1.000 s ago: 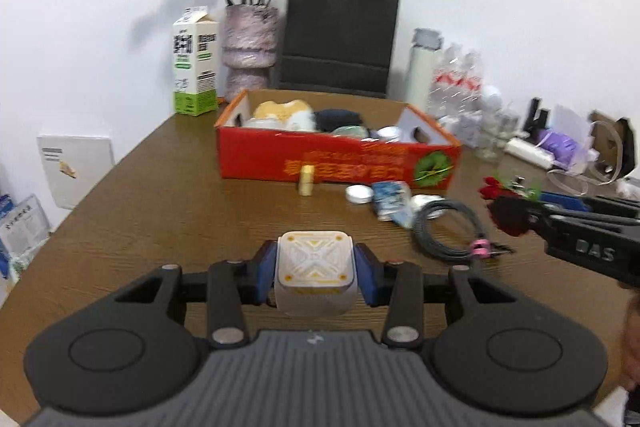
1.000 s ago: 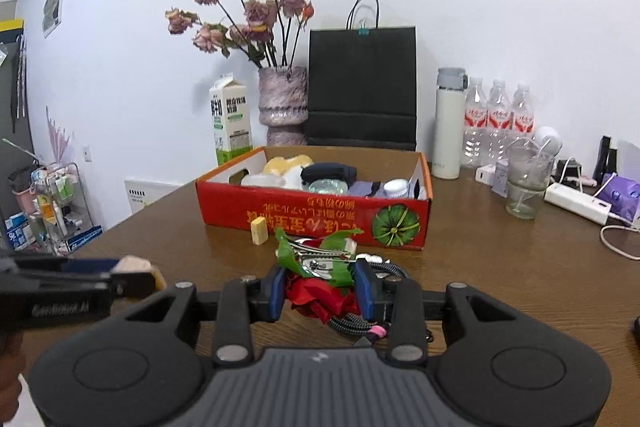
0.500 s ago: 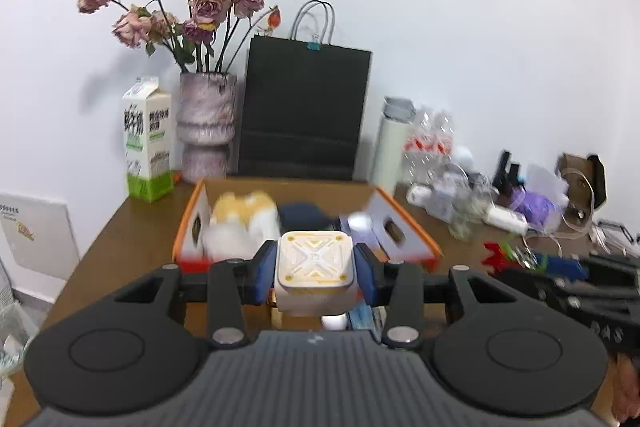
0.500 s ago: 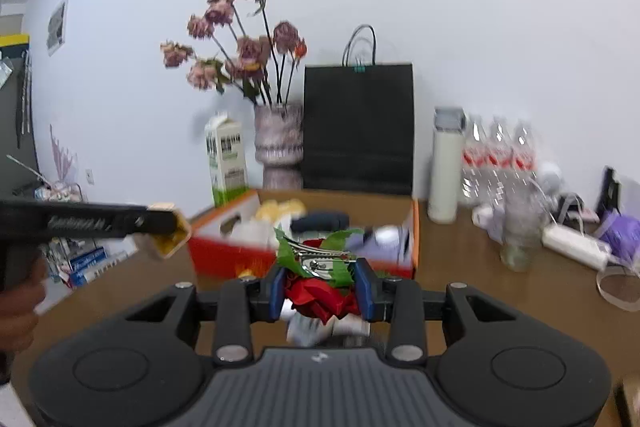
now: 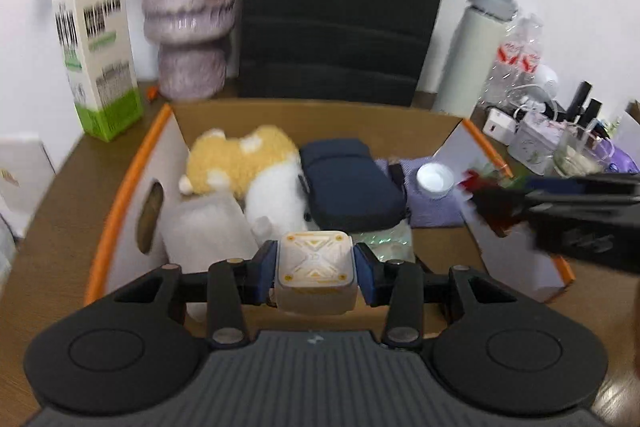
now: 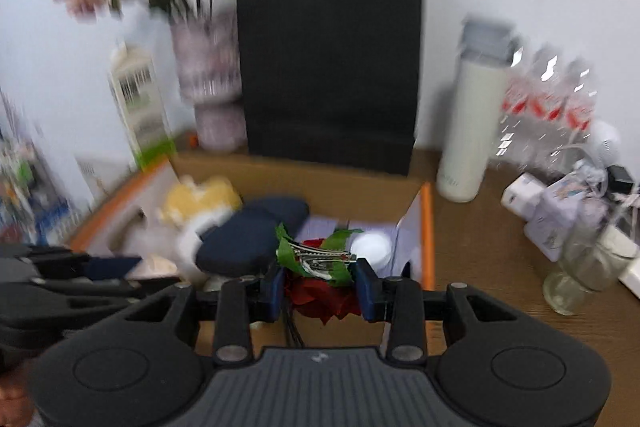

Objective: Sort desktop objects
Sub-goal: 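Carry the plug with the left tool over the box while the right tool carries the rose clip, then release the plug into the box with the left tool while the right tool drops the rose clip, then move both open tools back toward the remaining table items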

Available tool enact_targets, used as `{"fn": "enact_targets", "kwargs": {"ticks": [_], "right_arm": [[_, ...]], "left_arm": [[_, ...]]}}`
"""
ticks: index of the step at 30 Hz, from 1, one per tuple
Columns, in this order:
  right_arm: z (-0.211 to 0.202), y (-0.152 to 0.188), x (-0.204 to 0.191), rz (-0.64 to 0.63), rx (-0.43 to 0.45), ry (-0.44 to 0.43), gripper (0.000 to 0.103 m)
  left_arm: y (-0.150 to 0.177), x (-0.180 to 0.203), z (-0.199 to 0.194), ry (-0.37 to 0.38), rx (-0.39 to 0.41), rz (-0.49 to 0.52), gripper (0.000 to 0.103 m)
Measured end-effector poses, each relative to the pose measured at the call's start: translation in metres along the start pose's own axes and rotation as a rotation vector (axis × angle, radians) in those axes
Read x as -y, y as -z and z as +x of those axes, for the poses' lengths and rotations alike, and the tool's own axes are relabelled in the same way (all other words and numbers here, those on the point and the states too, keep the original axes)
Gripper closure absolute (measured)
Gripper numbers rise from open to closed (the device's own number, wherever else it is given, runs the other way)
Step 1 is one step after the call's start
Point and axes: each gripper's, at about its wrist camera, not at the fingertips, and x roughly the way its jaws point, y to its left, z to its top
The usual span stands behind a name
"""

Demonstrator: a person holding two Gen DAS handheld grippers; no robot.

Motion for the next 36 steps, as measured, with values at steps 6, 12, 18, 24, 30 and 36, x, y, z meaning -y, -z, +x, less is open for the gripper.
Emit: {"fn": "enact_targets", "kwargs": {"ticks": [6, 12, 18, 24, 30, 36], "right_arm": [[0.059, 0.004, -0.007, -0.043, -0.106, 0.059, 0.066], [0.069, 0.002, 0.003, -0.009, -0.124, 0.09, 0.042], [0.028, -0.01, 0.007, 0.035, -0.04, 0.067, 0.03], [-0.016, 0.005, 0.002, 0.028, 0.043, 0.044, 0.02], [-0.058, 0.064, -0.005, 0.046, 0.082, 0.013, 0.018], [-0.099, 0.14, -0.031, -0.063, 0.076, -0.016, 0.016]], "left_arm": [[0.007, 0.0, 0.028, -0.013, -0.056, 0.016, 0.06], [0.003, -0.003, 0.021, 0.008, -0.041, 0.011, 0.049], [-0.015, -0.007, -0.019, 0.032, 0.009, 0.009, 0.013], [0.0, -0.013, -0.054, -0.067, 0.054, 0.019, 0.002], [0.061, -0.017, -0.094, -0.053, 0.097, 0.013, 0.001], [0.13, -0.008, -0.132, -0.055, 0.128, 0.016, 0.0]]}}
